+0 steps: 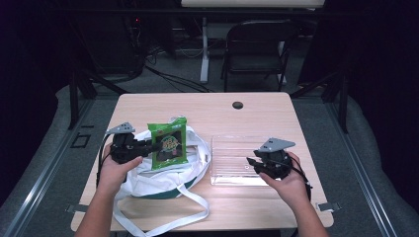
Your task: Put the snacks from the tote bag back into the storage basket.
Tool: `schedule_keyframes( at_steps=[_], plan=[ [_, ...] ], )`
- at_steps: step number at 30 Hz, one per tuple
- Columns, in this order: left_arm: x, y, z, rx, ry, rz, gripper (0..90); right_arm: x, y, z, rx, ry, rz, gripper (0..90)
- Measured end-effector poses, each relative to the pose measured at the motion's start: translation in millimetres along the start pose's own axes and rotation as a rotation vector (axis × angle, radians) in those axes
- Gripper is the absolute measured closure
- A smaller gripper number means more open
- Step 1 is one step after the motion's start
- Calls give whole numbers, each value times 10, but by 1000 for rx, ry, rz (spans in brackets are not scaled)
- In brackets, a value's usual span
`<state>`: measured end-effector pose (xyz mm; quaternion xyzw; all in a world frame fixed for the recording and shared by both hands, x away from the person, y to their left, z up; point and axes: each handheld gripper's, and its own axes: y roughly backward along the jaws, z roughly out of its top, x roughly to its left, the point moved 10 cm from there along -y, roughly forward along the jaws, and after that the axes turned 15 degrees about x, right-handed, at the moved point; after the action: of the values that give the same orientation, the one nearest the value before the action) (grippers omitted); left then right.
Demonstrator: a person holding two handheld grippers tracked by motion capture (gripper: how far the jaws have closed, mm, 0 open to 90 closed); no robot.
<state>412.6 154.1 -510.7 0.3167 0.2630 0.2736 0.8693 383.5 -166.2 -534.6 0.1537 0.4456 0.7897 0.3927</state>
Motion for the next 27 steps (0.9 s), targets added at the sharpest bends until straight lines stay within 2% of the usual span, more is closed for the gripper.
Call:
schedule_keyframes(
  at_steps=[9,13,18,27],
  plan=[
    [-71,-7,42,-18,-26,-3,722,39,61,179,73,119,32,610],
    [-101,-24,53,-21,-34,-5,722,67,75,227,111,166,66,607],
    [-135,-30,71,-29,-43,-14,722,121,122,326,130,201,108,606],
    [-188,-28,97,-44,-51,-35,723,195,245,532,148,278,153,605]
  ],
)
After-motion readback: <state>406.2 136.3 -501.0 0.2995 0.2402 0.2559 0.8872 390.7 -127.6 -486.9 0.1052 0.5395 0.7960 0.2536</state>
